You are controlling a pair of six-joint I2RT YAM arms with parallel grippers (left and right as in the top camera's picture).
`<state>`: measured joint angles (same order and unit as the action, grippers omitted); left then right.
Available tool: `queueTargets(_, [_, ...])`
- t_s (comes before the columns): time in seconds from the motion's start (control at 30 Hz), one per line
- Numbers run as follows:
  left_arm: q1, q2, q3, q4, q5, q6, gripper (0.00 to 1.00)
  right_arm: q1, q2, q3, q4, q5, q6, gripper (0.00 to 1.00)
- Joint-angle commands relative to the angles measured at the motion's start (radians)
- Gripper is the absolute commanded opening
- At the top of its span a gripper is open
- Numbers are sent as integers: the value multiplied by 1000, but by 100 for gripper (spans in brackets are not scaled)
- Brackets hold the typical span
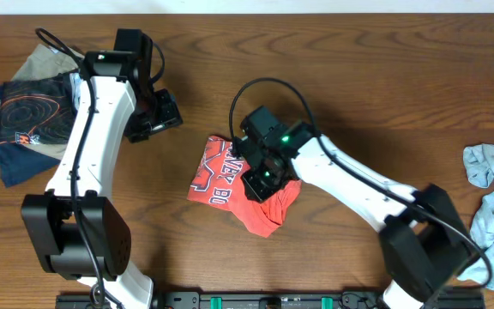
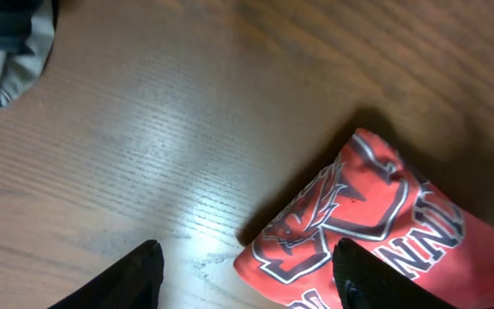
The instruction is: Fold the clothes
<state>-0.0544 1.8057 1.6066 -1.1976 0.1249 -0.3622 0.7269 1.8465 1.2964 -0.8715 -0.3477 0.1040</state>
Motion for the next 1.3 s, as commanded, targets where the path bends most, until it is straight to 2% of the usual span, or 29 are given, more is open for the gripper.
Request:
queueTargets(0.0, [1, -13, -24, -5, -5, 13, 65, -18, 26, -35, 21, -22, 16, 31])
queueTargets(0.23, [1, -13, -40, -5, -5, 13, 65, -54, 26, -41, 35, -16, 41, 34])
queueTargets(0.57, [1, -13, -40, -5, -5, 13, 65, -51, 26, -42, 108, -160, 37, 33])
queueTargets(0.63, [1, -13, -40, -5, -5, 13, 65, -52, 27, -42, 108, -158, 38, 25])
queueTargets(0.73, [1, -13, -40, -5, -5, 13, 65, -54, 27, -42, 108, -154, 38, 1])
queueTargets(0.93, [1, -13, -40, -5, -5, 13, 65, -83, 16, -39, 32, -33, 79, 1])
queueTargets(1.1, [1, -13, -40, -5, -5, 13, 65, -192, -47, -34, -89, 112, 146, 1])
queueTargets(1.27, [1, -13, -40, -5, -5, 13, 65, -290, -68, -35, -169, 142, 142, 3])
